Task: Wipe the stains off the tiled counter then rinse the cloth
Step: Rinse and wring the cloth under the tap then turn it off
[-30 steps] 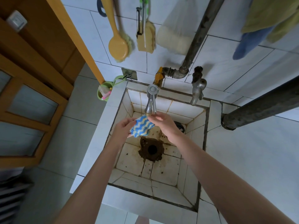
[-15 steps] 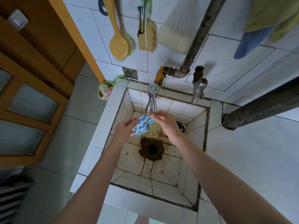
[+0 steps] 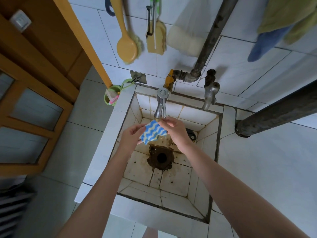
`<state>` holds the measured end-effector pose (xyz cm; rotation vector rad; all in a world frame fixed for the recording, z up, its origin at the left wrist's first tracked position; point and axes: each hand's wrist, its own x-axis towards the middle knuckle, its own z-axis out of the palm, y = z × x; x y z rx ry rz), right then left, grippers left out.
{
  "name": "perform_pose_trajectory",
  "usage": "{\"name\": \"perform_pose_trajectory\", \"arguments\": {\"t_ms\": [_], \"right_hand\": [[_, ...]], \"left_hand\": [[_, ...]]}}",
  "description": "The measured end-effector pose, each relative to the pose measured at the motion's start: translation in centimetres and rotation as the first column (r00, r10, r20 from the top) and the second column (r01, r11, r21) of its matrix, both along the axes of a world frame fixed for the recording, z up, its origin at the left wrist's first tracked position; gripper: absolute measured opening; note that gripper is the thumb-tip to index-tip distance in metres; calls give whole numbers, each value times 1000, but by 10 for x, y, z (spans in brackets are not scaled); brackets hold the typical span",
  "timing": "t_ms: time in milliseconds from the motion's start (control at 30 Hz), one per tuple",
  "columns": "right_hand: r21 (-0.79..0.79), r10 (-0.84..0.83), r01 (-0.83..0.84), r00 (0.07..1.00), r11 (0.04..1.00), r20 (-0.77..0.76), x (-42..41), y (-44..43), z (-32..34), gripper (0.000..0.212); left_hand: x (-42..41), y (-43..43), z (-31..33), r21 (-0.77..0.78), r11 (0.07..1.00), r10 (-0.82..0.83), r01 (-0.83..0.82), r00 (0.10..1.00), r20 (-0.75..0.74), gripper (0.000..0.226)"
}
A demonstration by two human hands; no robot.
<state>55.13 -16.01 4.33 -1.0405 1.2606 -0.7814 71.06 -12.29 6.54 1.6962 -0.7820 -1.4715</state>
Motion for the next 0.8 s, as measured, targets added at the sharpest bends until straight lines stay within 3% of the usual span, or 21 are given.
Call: {"name": "perform_pose_trajectory", "arguments": {"t_ms": [133,800], "right_hand": [[-10,-65,65,998,998,11,-5,-2,4,5],[30,-198,197,980,980,13,-26,-3,6,11]], "left_hand": [[-7,-5,1,-13,1000,7,-7,999,-39,19],[-27,-19,-12,-25,999,36,-38,996,-81,13]]}}
